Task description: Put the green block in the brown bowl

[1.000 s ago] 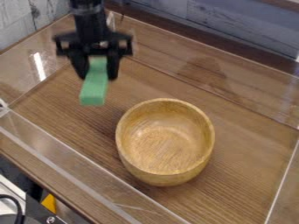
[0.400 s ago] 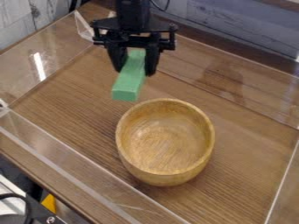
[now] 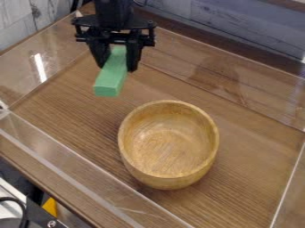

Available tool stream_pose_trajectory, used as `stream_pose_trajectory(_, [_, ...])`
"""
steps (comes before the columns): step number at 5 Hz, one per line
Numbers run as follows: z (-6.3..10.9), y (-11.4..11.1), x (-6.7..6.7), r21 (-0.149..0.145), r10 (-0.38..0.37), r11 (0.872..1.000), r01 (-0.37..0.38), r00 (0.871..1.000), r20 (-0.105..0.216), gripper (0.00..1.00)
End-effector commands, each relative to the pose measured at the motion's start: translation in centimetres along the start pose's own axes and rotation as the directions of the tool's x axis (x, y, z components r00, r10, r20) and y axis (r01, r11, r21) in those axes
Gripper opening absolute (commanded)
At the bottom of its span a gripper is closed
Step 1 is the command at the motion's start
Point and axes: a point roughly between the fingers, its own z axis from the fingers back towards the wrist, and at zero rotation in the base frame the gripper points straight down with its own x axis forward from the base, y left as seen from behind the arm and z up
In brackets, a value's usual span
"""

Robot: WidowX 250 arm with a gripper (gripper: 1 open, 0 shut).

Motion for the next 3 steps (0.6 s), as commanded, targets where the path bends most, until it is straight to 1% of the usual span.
stream_pose_trajectory(1, [-0.1,-2.4,-2.6,-0.007,-0.057,0.998,0.057,0.998,-0.005,0.00])
stream_pose_trajectory(2, [-0.7,-6.5,-5.7,-0.014,-0.121,0.993,0.121,0.992,-0.019,0.00])
stream_pose_trajectory(3, [-1.7,-10.8,-8.4,-0.020,-0.177,0.984,0.177,0.984,-0.027,0.00])
